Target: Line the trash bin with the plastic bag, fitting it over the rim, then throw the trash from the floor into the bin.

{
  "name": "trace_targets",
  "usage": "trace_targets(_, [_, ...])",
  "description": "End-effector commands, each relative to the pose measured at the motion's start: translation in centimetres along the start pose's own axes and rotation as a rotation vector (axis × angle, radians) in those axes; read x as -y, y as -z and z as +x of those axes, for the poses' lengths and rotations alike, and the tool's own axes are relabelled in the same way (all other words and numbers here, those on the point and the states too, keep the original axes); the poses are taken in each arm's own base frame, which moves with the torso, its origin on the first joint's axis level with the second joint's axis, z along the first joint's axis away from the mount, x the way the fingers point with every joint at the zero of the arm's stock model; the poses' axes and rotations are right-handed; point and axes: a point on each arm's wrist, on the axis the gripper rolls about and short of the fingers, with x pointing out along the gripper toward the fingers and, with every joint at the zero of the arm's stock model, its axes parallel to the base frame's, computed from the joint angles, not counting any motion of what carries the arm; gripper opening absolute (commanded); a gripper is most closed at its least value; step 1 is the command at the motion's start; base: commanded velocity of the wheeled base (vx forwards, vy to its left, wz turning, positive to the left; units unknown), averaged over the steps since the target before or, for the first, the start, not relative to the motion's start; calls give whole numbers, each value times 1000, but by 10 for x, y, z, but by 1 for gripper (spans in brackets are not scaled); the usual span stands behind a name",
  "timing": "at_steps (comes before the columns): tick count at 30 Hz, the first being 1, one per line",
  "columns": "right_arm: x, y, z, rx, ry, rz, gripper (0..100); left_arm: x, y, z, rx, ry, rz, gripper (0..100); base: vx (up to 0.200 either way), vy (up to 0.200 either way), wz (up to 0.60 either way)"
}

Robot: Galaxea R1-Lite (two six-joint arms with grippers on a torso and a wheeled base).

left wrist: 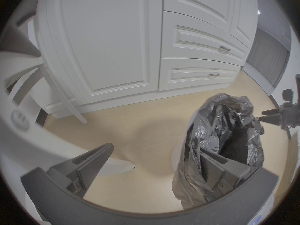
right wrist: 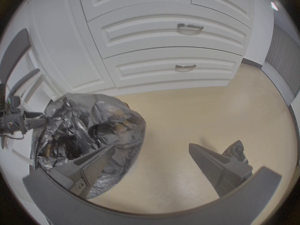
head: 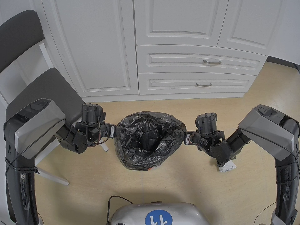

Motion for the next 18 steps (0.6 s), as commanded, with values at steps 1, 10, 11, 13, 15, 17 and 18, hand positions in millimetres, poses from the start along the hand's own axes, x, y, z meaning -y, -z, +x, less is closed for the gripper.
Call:
trace_targets(1, [-15, -6, -8, 42, -40, 16, 100, -13, 1, 4, 8, -33, -15, 100, 0, 0, 0])
trace_targets(10, [-31, 6, 5, 106, -89, 66, 100, -15, 11, 12, 16, -37, -43, 100, 0, 0, 0])
trace_targets(11, [-31, 6, 5, 106, -91, 66, 100, -14, 11, 12, 15, -34, -45, 100, 0, 0, 0])
trace_targets(13, [-30, 5, 4, 106, -89, 66, 100, -5, 11, 7, 12, -6, -66, 100, 0, 0, 0])
trace_targets(15, [-30, 4, 3, 109, -90, 67, 100, 3, 11, 5, 11, 13, -78, 100, 0, 0, 0])
trace_targets(17, [-30, 3, 2, 108, -92, 67, 100, 12, 11, 2, 8, 31, -91, 100, 0, 0, 0])
trace_targets(18, [-30, 3, 3, 111, -92, 68, 100, 18, 12, -1, 3, 45, -97, 100, 0, 0, 0])
